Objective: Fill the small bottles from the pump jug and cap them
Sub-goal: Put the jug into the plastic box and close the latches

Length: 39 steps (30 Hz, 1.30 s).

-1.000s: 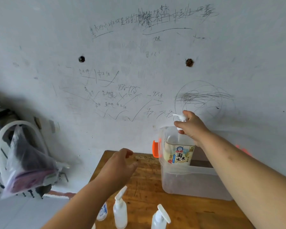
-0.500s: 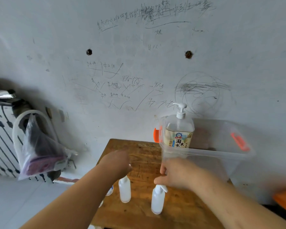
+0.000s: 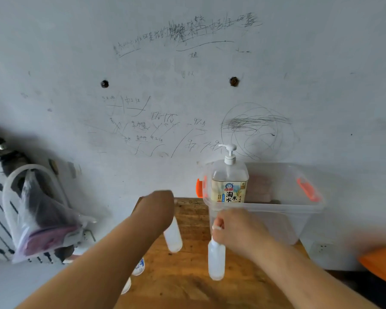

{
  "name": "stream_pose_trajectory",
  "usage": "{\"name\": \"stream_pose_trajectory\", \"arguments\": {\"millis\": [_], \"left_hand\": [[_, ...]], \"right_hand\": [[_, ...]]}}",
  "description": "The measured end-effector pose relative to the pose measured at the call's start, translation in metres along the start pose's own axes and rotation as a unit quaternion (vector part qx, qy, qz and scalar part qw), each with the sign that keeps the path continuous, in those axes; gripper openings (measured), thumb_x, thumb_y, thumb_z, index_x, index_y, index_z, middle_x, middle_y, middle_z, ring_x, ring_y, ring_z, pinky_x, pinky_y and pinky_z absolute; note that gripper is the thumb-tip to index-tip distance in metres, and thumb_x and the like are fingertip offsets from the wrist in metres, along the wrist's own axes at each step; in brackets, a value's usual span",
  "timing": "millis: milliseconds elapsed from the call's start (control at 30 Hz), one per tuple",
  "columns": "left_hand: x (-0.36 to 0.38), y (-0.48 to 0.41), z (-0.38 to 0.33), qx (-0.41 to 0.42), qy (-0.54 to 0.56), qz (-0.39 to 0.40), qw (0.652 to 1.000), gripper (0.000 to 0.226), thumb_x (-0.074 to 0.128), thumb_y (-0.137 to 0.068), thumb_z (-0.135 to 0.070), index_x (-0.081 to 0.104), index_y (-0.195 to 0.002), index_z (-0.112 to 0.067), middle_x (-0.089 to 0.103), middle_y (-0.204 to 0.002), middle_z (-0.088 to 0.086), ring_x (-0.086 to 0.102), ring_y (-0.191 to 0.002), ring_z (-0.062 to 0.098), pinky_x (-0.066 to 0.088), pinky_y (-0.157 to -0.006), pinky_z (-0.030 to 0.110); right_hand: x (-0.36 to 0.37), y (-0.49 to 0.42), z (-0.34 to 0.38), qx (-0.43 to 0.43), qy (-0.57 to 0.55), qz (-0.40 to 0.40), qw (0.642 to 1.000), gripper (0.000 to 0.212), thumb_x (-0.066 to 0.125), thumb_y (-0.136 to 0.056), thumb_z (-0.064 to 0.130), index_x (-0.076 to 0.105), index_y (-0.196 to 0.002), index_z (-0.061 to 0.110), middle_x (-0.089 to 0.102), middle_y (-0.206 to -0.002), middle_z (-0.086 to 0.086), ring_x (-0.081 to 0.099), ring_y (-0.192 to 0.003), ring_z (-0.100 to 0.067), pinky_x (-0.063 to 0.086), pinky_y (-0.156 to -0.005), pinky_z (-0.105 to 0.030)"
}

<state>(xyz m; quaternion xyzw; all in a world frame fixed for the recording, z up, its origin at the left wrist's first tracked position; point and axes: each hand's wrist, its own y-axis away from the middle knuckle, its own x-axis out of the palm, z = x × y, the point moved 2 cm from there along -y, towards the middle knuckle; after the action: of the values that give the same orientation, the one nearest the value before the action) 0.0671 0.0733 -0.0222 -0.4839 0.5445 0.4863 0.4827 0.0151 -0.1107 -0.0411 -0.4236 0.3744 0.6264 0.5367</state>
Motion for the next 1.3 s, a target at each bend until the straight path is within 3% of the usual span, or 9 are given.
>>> {"name": "stream_pose_trajectory", "arguments": {"millis": [100,200,300,467,667,833,1000,1100,1300], "left_hand": [[-0.045,-0.003,-0.021,0.049,0.041,-0.094,0.994,0.012,0.049,-0.099,-0.014,0.056,-0.108,-0.008,0.063,-0.107,0.007,0.06,-0.093,0.021,0.044,-0.077,0.026],[-0.077,-0.008,-0.042,0.093,0.068,-0.153,0.981,0.014,0.047,-0.1,-0.016,0.056,-0.108,-0.008,0.058,-0.106,0.009,0.06,-0.097,0.026,0.041,-0.077,0.028],[-0.092,-0.02,-0.058,0.114,0.074,-0.164,0.977,0.013,0.048,-0.098,-0.012,0.057,-0.106,-0.007,0.059,-0.106,0.01,0.058,-0.095,0.026,0.039,-0.076,0.028],[-0.085,-0.044,-0.088,0.149,0.05,-0.159,0.975,0.013,0.046,-0.099,-0.013,0.057,-0.104,-0.008,0.061,-0.105,0.009,0.06,-0.091,0.025,0.047,-0.077,0.032],[-0.055,-0.071,-0.117,0.188,-0.004,-0.145,0.971,0.015,0.049,-0.097,-0.012,0.054,-0.111,-0.009,0.053,-0.101,0.007,0.052,-0.076,0.02,0.041,-0.069,0.028],[-0.025,-0.084,-0.126,0.232,-0.034,-0.086,0.968,0.029,0.047,-0.098,-0.008,0.052,-0.126,-0.01,0.055,-0.117,0.011,0.061,-0.097,0.026,0.046,-0.08,0.029],[0.004,-0.105,-0.129,0.241,-0.062,-0.006,0.969,0.03,0.048,-0.095,-0.006,0.057,-0.122,-0.013,0.057,-0.117,0.009,0.059,-0.102,0.027,0.049,-0.089,0.034],[0.015,-0.113,-0.131,0.241,-0.057,0.026,0.969,0.035,0.047,-0.093,-0.003,0.059,-0.124,-0.016,0.056,-0.119,0.008,0.059,-0.106,0.026,0.048,-0.092,0.035],[0.032,-0.124,-0.135,0.226,-0.047,0.067,0.971,0.04,0.049,-0.092,0.0,0.061,-0.127,-0.016,0.062,-0.125,0.005,0.061,-0.113,0.022,0.046,-0.099,0.032]], "right_hand": [[-0.05,0.002,-0.002,0.016,-0.063,-0.074,0.995,0.012,0.056,-0.084,0.034,0.062,-0.08,0.025,0.065,-0.082,0.008,0.061,-0.077,-0.011,0.048,-0.063,-0.027],[-0.101,0.007,-0.011,0.028,-0.124,-0.176,0.976,0.01,0.06,-0.083,0.033,0.067,-0.081,0.025,0.067,-0.077,0.01,0.063,-0.075,-0.008,0.051,-0.068,-0.029],[-0.137,0.006,-0.023,0.035,-0.139,-0.251,0.957,0.01,0.061,-0.083,0.031,0.069,-0.079,0.026,0.067,-0.075,0.014,0.062,-0.076,-0.004,0.05,-0.068,-0.027],[-0.154,-0.013,-0.047,0.074,-0.111,-0.278,0.951,0.011,0.059,-0.082,0.028,0.068,-0.08,0.023,0.066,-0.078,0.012,0.061,-0.074,-0.012,0.045,-0.06,-0.024],[-0.131,-0.046,-0.075,0.098,-0.089,-0.239,0.962,0.012,0.059,-0.084,0.03,0.067,-0.088,0.023,0.066,-0.088,0.006,0.061,-0.084,-0.018,0.043,-0.066,-0.025],[-0.091,-0.078,-0.089,0.126,-0.088,-0.148,0.977,0.013,0.06,-0.082,0.029,0.069,-0.087,0.022,0.068,-0.089,0.004,0.062,-0.084,-0.018,0.044,-0.068,-0.025],[-0.049,-0.104,-0.102,0.159,-0.112,-0.066,0.979,0.007,0.062,-0.081,0.024,0.069,-0.08,0.023,0.07,-0.085,0.002,0.064,-0.081,-0.018,0.046,-0.068,-0.023],[-0.029,-0.116,-0.108,0.174,-0.121,-0.047,0.976,0.007,0.063,-0.081,0.024,0.069,-0.081,0.021,0.07,-0.087,0.0,0.067,-0.084,-0.022,0.053,-0.075,-0.028],[-0.008,-0.126,-0.11,0.188,-0.1,-0.042,0.976,0.017,0.064,-0.084,0.023,0.068,-0.1,0.019,0.068,-0.099,0.0,0.064,-0.089,-0.022,0.048,-0.073,-0.026]]}}
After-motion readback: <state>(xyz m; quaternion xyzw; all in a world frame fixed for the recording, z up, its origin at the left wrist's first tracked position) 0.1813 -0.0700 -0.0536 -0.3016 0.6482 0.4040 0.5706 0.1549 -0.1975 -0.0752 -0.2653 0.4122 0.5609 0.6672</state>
